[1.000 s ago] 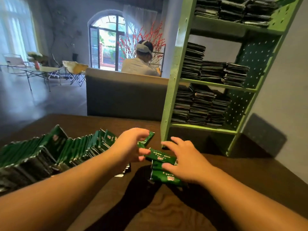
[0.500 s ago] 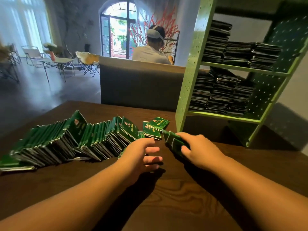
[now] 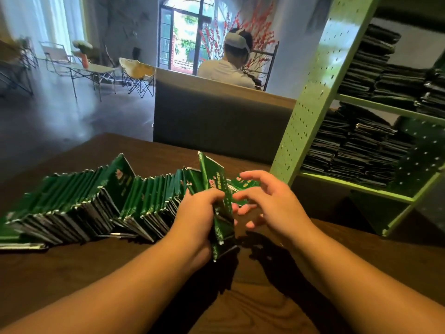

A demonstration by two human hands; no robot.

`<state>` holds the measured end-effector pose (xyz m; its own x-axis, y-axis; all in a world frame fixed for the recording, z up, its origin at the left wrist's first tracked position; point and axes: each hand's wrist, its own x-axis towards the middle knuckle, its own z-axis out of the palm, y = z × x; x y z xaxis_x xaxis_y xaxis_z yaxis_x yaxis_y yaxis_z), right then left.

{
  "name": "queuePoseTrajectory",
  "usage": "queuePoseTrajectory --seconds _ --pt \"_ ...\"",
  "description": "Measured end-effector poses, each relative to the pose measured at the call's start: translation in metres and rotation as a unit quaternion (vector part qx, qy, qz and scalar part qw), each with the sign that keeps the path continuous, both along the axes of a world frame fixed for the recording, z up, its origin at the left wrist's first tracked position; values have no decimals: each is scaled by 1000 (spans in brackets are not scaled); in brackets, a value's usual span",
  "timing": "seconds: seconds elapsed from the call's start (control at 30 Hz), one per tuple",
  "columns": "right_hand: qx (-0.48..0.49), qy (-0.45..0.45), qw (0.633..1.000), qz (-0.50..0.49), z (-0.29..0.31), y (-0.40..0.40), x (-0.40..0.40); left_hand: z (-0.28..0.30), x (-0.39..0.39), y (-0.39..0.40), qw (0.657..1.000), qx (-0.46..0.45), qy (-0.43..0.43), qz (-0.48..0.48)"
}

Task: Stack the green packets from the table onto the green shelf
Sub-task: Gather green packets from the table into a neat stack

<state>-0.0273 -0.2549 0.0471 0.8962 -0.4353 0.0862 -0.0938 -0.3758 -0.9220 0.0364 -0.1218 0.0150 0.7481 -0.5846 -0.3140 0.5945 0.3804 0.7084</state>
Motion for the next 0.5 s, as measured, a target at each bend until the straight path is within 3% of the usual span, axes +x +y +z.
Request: queuePoseTrajectory --seconds 0.07,0.17,0.3,0.5 --pt "-164 14 985 -52 -13 -22 30 2 11 4 1000 5 -7 21" --pt "-339 135 931 3 -37 -48 76 9 21 16 1000 -12 -2 23" --pt "-405 281 865 93 -59 -60 107 12 30 30 1000 -5 -18 25" --pt "-454 245 855 57 -65 -58 96 10 33 39 999 5 -27 19"
